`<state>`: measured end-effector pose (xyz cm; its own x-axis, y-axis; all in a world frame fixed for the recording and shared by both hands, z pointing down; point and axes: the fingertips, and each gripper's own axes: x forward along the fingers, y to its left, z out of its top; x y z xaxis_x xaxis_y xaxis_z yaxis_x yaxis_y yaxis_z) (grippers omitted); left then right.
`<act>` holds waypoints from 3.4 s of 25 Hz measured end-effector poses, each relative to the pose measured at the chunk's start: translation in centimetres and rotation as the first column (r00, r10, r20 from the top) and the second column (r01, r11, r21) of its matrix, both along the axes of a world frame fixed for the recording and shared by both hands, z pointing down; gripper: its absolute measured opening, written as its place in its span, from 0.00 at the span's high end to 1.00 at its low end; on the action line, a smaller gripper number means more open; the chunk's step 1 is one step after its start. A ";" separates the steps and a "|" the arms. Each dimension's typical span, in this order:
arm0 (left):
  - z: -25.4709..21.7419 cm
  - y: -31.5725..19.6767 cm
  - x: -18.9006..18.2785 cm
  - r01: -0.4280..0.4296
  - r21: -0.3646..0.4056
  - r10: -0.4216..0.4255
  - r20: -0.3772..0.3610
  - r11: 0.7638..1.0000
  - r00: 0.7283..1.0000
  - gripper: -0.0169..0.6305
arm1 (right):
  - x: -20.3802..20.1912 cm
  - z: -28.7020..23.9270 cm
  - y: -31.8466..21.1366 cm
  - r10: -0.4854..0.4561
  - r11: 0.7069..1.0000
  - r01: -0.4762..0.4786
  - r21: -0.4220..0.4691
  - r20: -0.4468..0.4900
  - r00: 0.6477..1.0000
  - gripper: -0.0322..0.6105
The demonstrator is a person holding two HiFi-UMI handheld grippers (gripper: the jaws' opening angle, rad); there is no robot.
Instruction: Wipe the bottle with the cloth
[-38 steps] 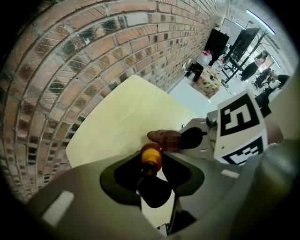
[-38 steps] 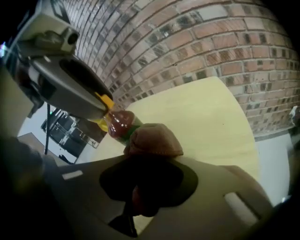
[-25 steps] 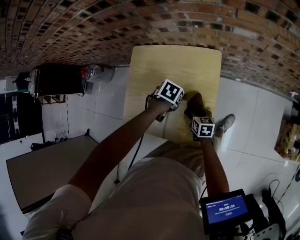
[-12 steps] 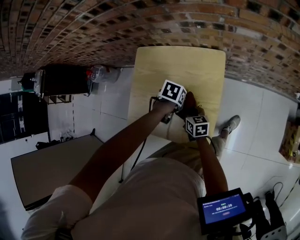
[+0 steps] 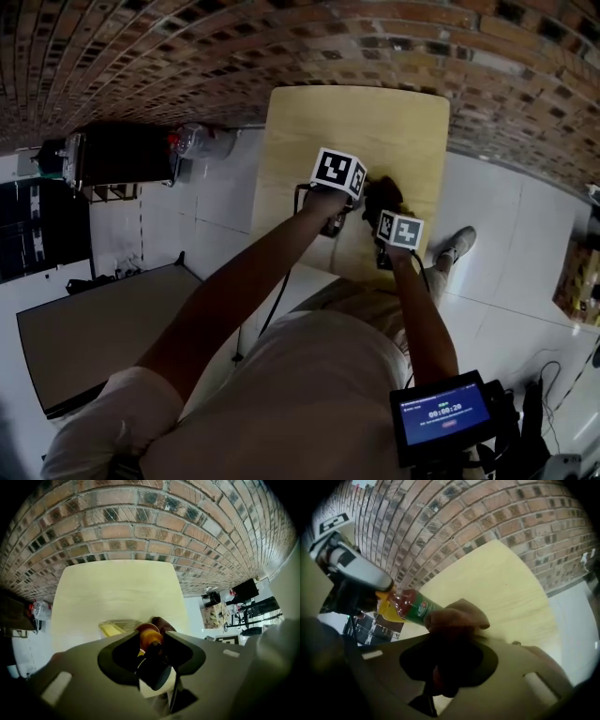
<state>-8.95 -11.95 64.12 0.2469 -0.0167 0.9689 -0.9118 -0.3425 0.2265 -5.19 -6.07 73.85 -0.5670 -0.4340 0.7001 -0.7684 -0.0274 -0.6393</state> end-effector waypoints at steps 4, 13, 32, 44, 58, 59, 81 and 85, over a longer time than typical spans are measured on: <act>0.6 -0.4 -1.0 0.051 -0.019 -0.052 -0.025 0.999 0.998 0.71 | 0.4 -2.6 1.5 0.016 0.991 -0.021 0.129 0.040 0.999 0.82; 1.0 -0.7 -0.2 0.131 -0.024 -0.132 -0.041 0.991 0.990 0.70 | -5.7 -9.1 -0.2 -0.097 0.958 0.046 0.283 0.168 0.981 0.82; 0.5 -0.6 0.0 0.305 -0.106 -0.316 -0.104 0.946 0.943 0.70 | -3.6 0.9 0.9 0.441 0.877 -0.332 -0.347 0.309 0.842 0.82; 0.2 -1.4 -1.3 0.559 -0.133 -0.573 -0.113 0.818 0.812 0.70 | -5.9 -5.4 -0.6 0.193 0.972 -0.226 0.058 0.346 0.918 0.82; 0.7 -2.2 -2.5 0.451 -0.105 -0.463 -0.171 0.886 0.870 0.64 | -1.6 -1.2 -1.4 0.313 0.950 -0.294 -0.108 0.345 0.885 0.82; 0.5 -2.5 -2.8 0.421 -0.072 -0.427 -0.172 0.904 0.887 0.62 | -1.0 -1.5 -1.2 0.319 0.947 -0.304 -0.100 0.360 0.877 0.82; -14.7 2.8 -9.1 0.223 0.638 0.000 -0.330 0.737 0.944 0.69 | 19.2 -21.8 6.4 0.335 0.846 -0.330 0.419 0.065 0.940 0.82; -15.9 5.7 -8.9 0.230 0.651 0.007 -0.340 0.724 0.940 0.73 | 20.0 -25.7 7.5 0.354 0.803 -0.342 0.487 0.070 0.932 0.82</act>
